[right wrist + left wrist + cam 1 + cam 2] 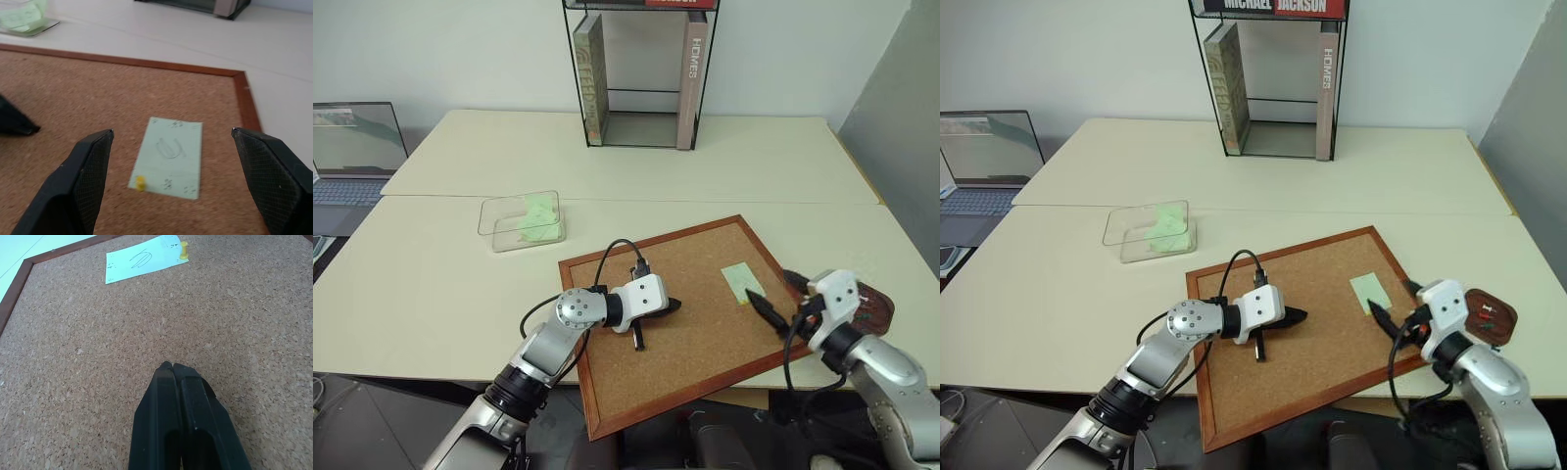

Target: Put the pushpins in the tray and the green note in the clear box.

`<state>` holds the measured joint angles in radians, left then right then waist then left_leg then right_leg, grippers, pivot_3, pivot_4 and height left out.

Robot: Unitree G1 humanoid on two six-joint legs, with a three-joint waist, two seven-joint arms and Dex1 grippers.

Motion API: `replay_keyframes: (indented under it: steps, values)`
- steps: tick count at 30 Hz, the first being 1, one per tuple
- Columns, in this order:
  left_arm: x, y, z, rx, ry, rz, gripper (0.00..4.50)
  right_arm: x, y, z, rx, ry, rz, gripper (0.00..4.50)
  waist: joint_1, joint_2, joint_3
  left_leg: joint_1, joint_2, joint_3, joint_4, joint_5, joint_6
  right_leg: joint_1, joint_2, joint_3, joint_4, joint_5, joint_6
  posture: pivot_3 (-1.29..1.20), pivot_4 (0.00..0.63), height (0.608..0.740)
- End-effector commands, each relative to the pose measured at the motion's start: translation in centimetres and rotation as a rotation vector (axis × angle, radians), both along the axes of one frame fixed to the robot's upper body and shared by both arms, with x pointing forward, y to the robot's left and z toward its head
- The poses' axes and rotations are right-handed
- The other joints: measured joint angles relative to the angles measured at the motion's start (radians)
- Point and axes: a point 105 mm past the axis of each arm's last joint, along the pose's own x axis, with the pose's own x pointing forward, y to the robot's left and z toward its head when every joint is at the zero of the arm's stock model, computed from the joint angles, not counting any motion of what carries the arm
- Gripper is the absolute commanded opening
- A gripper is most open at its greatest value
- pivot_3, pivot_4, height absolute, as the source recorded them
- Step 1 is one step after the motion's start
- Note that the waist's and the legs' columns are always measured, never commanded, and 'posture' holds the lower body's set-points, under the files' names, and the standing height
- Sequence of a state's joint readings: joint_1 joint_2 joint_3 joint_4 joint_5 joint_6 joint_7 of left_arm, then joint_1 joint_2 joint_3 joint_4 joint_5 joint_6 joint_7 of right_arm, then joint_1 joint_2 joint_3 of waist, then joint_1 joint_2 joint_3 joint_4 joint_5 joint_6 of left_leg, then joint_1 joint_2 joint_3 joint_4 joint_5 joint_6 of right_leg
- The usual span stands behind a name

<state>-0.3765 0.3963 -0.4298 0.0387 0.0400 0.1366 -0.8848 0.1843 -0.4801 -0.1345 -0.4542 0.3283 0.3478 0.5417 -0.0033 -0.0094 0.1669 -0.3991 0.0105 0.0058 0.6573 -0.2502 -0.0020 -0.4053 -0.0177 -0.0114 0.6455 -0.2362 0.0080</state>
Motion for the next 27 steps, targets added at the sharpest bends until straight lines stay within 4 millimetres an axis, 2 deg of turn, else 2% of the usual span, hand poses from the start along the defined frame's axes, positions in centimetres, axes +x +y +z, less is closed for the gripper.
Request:
replay_keyframes:
  steps: [1, 8, 9, 10, 15, 27]
  values:
    - [-1.0, 1.2, -3.3, 0.108, 0.096, 0.000, 0.00, -0.4, 0.5, -0.3, -0.034, -0.018, 0.044, 4.09, 0.000, 0.000, 0.000, 0.000, 0.000, 0.000, 0.000, 0.000, 0.000, 0.000, 0.000, 0.000, 0.000, 0.000, 0.000, 0.00, 0.150, 0.740]
    - [-0.9, 1.3, -3.3, 0.110, 0.094, -0.001, 0.00, 0.0, 0.8, -1.5, -0.063, -0.015, 0.041, 4.09, 0.000, -0.001, 0.000, 0.000, 0.000, 0.000, 0.000, 0.000, 0.000, 0.000, 0.000, 0.000, 0.000, 0.000, 0.000, 0.00, 0.150, 0.740]
    - [-0.9, 1.2, -3.3, 0.110, 0.094, -0.002, 0.00, 0.2, 0.8, -1.6, -0.067, -0.019, 0.037, 3.72, 0.000, -0.001, 0.000, 0.000, 0.000, 0.000, 0.000, 0.000, 0.000, 0.000, 0.000, 0.000, 0.000, 0.000, 0.000, 0.00, 0.150, 0.740]
    - [-0.9, 1.2, -3.3, 0.110, 0.094, -0.002, 0.00, 0.3, 0.8, -1.7, -0.070, -0.022, 0.033, 3.66, 0.000, -0.001, 0.000, 0.000, 0.000, 0.000, 0.000, 0.000, 0.000, 0.000, 0.000, 0.000, 0.000, 0.000, 0.000, 0.00, 0.150, 0.740]
    - [-0.9, 1.2, -3.2, 0.109, 0.091, -0.002, 0.00, 1.1, 0.5, -2.5, -0.082, -0.010, 0.004, 2.53, 0.000, -0.001, 0.000, 0.000, 0.000, 0.000, 0.000, 0.000, 0.000, 0.000, 0.000, 0.000, 0.000, 0.000, -0.001, 0.00, 0.150, 0.740]
    - [-0.9, 1.3, -3.3, 0.110, 0.093, 0.002, 0.00, 1.1, 0.3, -2.2, -0.086, -0.017, 0.002, 0.30, 0.000, -0.001, 0.000, 0.000, 0.000, 0.000, 0.000, 0.000, 0.000, 0.000, 0.000, 0.000, 0.000, 0.000, 0.000, 0.00, 0.150, 0.740]
